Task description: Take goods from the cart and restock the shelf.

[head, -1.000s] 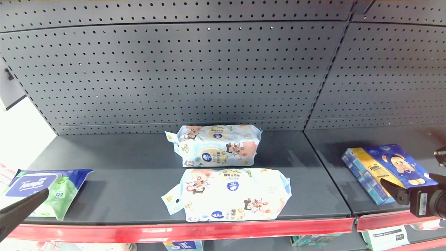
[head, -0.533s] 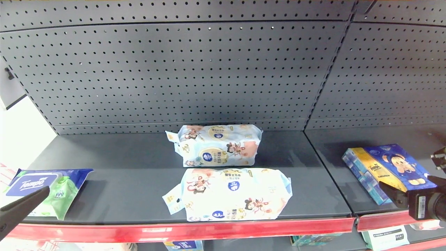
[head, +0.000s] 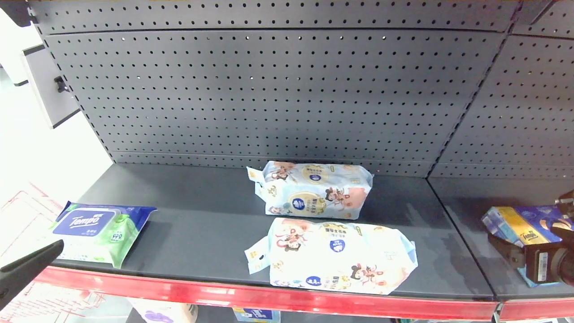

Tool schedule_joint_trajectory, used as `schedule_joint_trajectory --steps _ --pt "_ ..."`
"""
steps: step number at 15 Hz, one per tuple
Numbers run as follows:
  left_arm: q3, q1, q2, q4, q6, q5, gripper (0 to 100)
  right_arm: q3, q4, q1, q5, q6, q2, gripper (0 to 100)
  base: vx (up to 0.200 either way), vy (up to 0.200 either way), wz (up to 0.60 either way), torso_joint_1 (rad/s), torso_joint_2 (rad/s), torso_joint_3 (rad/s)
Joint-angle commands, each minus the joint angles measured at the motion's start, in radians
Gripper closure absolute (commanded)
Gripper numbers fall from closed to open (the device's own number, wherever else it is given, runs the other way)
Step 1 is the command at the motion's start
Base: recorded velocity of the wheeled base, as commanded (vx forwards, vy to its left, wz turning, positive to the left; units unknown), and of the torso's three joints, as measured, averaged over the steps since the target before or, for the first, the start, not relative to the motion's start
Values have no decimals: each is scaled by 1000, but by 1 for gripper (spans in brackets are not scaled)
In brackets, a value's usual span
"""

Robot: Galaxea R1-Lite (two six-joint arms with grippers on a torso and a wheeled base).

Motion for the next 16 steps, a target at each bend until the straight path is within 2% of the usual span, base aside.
schedule_joint_trajectory --steps 1,5,16 --pt "0 0 0 1 3 0 0 18 -1 1 13 -2 -14 0 0 0 0 0 0 0" --pt "3 0 0 1 3 0 0 44 -1 -1 19 -60 -32 0 0 0 0 0 0 0" --pt "3 0 3 1 3 -4 0 41 -1 -1 19 -68 -25 0 0 0 -55 0 0 1"
